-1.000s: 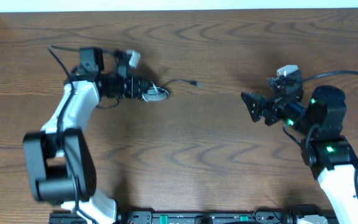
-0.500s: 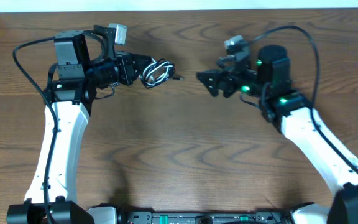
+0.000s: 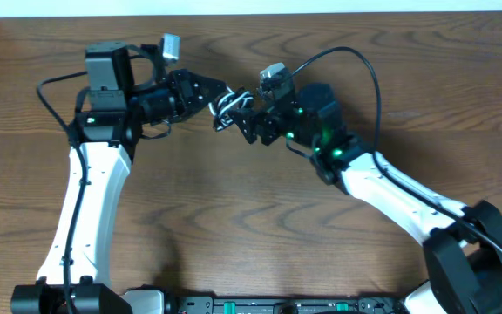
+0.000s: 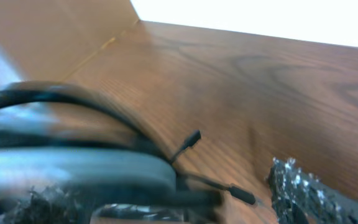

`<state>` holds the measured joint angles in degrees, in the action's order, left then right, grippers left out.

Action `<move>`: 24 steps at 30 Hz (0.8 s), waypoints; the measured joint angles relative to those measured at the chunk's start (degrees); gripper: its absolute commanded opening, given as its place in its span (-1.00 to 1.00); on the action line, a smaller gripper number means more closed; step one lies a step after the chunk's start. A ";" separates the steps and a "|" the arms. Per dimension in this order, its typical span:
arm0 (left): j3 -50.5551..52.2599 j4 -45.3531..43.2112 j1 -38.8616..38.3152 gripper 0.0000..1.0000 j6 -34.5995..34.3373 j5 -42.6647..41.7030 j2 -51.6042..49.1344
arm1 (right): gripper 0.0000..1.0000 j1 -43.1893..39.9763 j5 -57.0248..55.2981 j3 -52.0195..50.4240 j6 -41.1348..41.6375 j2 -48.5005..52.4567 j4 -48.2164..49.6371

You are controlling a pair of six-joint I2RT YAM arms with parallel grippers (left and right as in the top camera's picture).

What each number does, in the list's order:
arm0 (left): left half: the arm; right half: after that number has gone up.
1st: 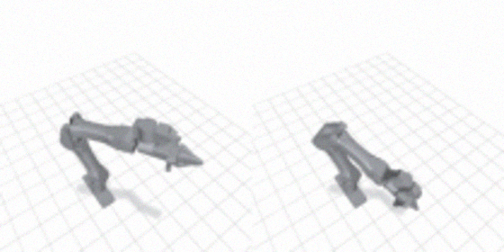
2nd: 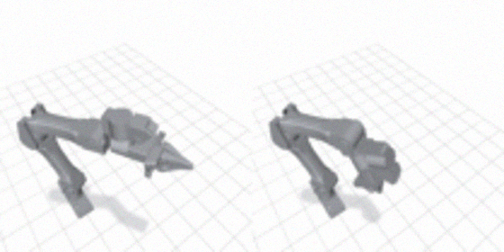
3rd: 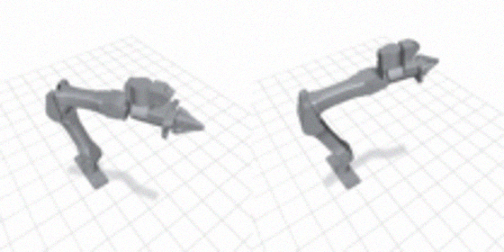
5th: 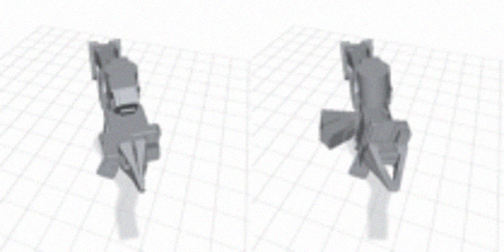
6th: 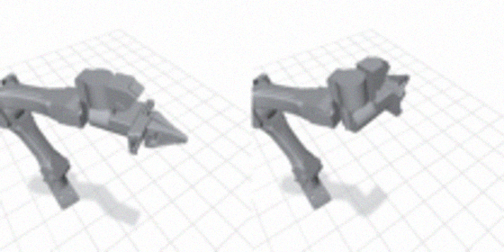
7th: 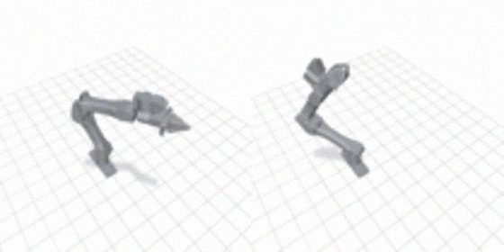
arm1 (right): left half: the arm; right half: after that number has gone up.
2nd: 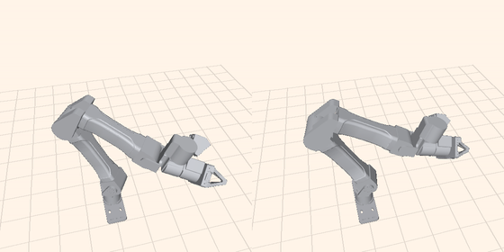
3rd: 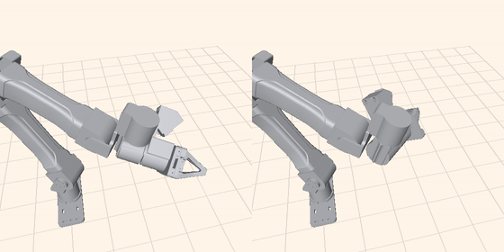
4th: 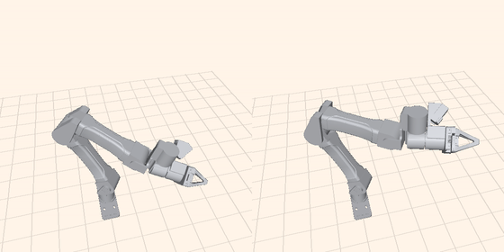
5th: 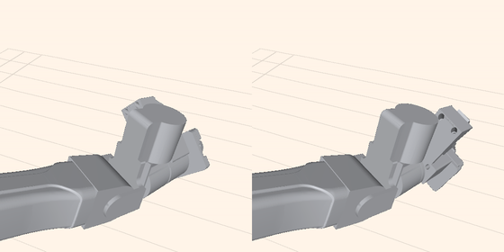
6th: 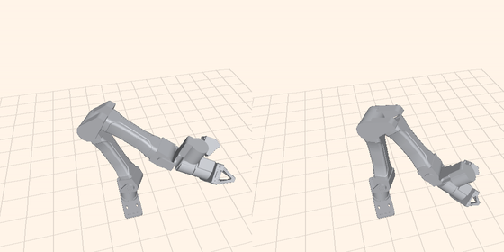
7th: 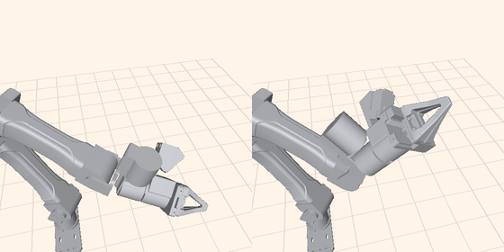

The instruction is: Untangle cables

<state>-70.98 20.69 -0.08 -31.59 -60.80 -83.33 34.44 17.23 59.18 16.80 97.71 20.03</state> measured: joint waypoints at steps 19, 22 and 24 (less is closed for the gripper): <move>0.00 3.06 1.64 0.23 7.45 3.87 0.11 | -0.95 -2.51 -18.32 0.24 11.93 -1.05 -21.29; 0.00 5.57 1.70 0.28 11.13 7.54 0.17 | -0.96 -2.56 -18.56 0.76 13.40 -5.33 -29.59; 0.00 6.56 1.68 0.29 13.20 10.10 0.17 | -0.95 -2.69 -18.78 3.69 14.64 -6.88 -35.32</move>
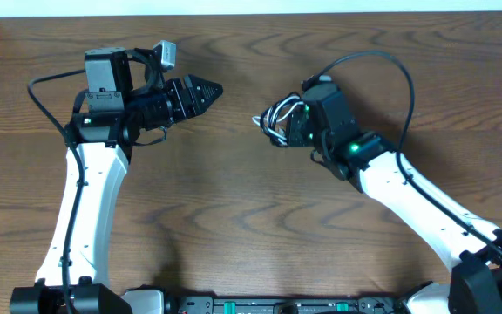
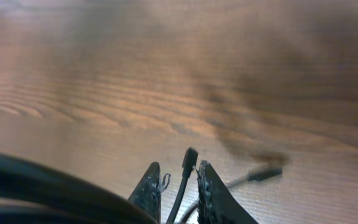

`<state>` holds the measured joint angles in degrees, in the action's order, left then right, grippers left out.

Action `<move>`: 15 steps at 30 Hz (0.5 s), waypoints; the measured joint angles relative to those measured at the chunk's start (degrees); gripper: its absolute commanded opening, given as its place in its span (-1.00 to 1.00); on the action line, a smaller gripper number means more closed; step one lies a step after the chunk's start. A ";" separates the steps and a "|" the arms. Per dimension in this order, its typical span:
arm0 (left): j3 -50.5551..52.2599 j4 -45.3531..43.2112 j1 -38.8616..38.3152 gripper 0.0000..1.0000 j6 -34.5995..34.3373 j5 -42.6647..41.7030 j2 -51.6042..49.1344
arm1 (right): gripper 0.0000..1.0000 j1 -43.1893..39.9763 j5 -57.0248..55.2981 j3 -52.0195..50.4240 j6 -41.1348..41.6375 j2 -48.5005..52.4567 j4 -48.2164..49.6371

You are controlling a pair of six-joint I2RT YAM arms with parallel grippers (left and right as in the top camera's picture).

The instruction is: Untangle cables

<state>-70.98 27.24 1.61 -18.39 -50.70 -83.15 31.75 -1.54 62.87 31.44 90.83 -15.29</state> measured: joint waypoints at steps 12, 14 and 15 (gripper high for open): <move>0.00 -0.46 -6.19 0.29 8.04 3.30 0.02 | -0.92 -4.04 -0.35 41.55 -0.70 21.14 -33.07; 0.00 -1.66 -7.13 0.29 8.33 3.48 0.02 | -0.92 -4.15 -0.33 43.60 -0.79 24.76 -33.53; 0.00 -2.12 -7.32 0.28 7.58 4.37 0.02 | -0.92 -4.15 -0.28 43.67 -0.76 25.66 -33.59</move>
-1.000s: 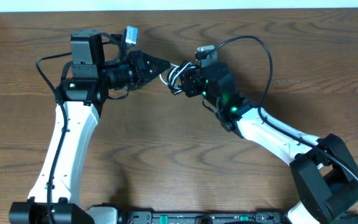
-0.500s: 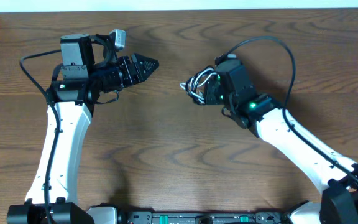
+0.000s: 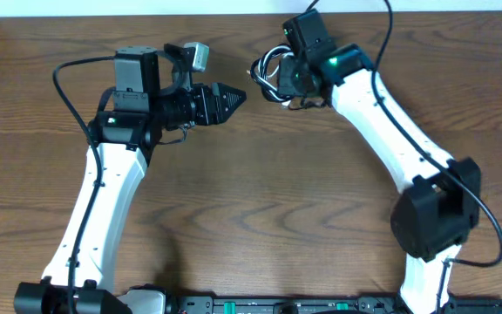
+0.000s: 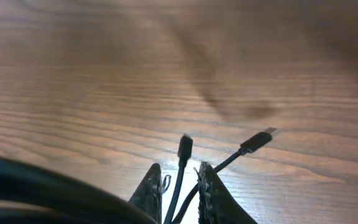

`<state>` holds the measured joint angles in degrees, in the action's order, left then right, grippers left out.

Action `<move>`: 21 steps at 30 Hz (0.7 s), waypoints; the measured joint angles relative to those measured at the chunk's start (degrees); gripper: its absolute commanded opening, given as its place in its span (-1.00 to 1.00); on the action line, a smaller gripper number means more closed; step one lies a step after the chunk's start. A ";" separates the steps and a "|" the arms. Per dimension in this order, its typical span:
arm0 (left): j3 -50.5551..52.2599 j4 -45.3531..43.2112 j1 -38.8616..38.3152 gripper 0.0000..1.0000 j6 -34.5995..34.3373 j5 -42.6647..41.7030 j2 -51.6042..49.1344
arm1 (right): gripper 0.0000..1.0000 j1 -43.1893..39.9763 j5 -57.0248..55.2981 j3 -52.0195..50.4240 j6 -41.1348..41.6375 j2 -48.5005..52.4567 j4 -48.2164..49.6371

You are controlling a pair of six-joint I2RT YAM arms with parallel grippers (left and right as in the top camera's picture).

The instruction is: Untangle cables

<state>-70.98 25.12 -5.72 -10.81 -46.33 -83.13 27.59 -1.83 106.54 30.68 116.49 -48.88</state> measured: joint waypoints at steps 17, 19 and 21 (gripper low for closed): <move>0.02 -12.81 -3.37 0.14 -16.96 7.19 -11.34 | -0.93 0.00 2.08 0.33 1.40 3.43 1.64; 0.02 -14.34 -3.48 0.14 -18.25 6.54 -11.54 | -0.93 0.00 2.08 0.35 1.62 3.43 1.73; 0.02 -16.37 -3.45 0.09 -19.82 5.79 -11.54 | -0.93 0.00 2.08 0.37 1.81 3.43 1.86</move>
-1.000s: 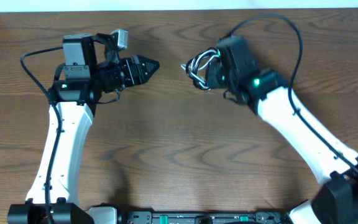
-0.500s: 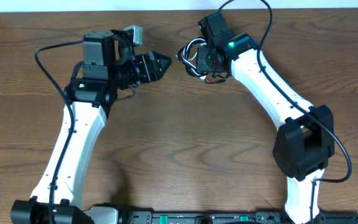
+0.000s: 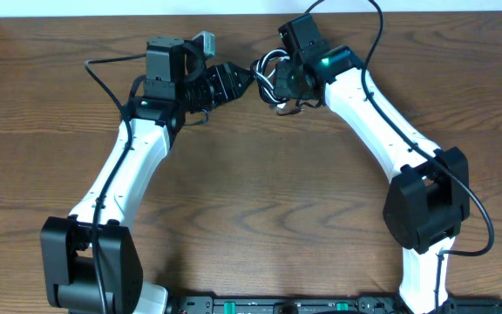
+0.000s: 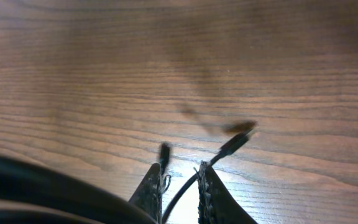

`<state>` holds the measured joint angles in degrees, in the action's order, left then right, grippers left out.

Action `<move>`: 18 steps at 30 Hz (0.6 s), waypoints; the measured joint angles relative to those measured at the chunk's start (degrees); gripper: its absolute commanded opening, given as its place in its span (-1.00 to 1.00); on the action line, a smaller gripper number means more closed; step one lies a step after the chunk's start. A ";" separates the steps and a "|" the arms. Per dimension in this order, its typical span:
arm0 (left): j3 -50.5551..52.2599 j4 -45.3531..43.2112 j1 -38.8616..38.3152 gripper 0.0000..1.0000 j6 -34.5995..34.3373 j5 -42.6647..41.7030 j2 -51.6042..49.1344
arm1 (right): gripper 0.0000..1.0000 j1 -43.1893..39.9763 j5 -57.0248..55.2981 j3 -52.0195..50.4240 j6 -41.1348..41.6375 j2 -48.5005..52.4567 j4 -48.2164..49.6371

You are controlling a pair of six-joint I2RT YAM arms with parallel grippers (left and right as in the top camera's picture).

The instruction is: Untangle cables

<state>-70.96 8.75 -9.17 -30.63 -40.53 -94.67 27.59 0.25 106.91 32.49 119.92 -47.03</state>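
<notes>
The tangled bundle of black and white cables point(image 3: 269, 75) hangs near the table's far edge, with my right gripper point(image 3: 288, 80) shut on it. In the right wrist view the gripper point(image 4: 177, 177) has its fingers point(image 4: 151, 186) close together on a black cable point(image 4: 185, 186). Two plug ends point(image 4: 165, 151) point(image 4: 237, 140) dangle blurred above the wood. My left gripper point(image 3: 244, 78) points right, its fingers together in a point at the bundle's left edge. Whether it touches the cables cannot be told.
The wooden table point(image 3: 260, 201) ends at a white strip just behind the grippers. The right arm's own black lead point(image 3: 369, 35) loops over the far edge. A black rail point(image 3: 277, 305) runs along the near edge.
My left gripper has moved right and toward the far edge, up to the bundle's left side. The right gripper has barely shifted, and the two plug ends hang in a different place.
Both grippers met at the bundle in mid-table. Then they stood apart, the bundle in the right gripper and the left one holding nothing. The right gripper then held the bundle by the far edge. Now the left gripper is beside it.
</notes>
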 measured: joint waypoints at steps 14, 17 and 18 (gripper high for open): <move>-0.02 1.05 2.54 0.03 -2.08 -11.47 0.00 | -0.95 0.00 -0.79 0.11 0.15 0.00 -0.24; -0.02 2.27 2.47 0.01 -1.44 -12.04 0.00 | -0.94 0.07 -1.01 0.09 0.15 0.00 -0.33; -0.02 2.21 2.47 0.01 -1.49 -12.11 0.00 | -0.94 0.09 -1.11 0.09 0.15 0.00 -0.35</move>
<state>-70.98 10.96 -6.70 -32.12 -52.64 -94.67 27.68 -0.86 107.00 32.64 119.92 -47.37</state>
